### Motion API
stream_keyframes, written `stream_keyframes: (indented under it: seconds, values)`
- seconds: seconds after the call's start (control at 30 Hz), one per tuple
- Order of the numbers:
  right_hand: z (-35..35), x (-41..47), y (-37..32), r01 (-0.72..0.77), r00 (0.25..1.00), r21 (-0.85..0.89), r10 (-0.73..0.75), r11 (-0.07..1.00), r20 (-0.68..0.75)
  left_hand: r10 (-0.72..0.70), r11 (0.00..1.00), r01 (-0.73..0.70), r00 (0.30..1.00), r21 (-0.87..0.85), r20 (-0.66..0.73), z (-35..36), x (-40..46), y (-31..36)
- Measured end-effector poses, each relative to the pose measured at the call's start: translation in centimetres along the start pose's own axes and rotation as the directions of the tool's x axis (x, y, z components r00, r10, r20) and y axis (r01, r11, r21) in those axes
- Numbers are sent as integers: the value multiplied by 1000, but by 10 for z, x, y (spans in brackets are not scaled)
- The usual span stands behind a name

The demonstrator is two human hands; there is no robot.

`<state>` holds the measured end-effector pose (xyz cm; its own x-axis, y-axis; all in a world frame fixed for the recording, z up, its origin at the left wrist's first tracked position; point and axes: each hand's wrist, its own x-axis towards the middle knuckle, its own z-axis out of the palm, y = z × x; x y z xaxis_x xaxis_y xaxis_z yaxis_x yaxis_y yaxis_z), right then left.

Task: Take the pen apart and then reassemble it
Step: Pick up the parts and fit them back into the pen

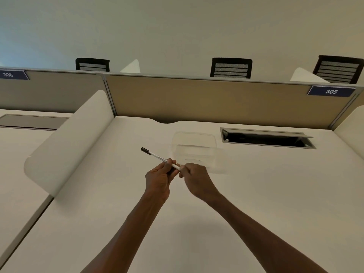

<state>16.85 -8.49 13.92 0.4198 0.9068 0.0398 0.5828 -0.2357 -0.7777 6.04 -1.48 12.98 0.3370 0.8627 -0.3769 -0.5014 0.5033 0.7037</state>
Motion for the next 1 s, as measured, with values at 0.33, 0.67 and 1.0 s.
stream_keyframes:
  seconds: [0.33, 0.67, 1.0]
  values:
    - [8, 5, -1, -403, 914, 695, 304, 595, 269, -23, 1000, 23, 1000, -9, 12, 4, 3, 1]
    - [2, 7, 12, 306, 939, -473, -343, 826, 9, -12, 1000, 12, 1000, 21, -29, 2, 10, 2]
    - [10, 17, -6, -444, 888, 706, 375, 552, 265, -20, 1000, 20, 1000, 8, -1, 4, 15, 1]
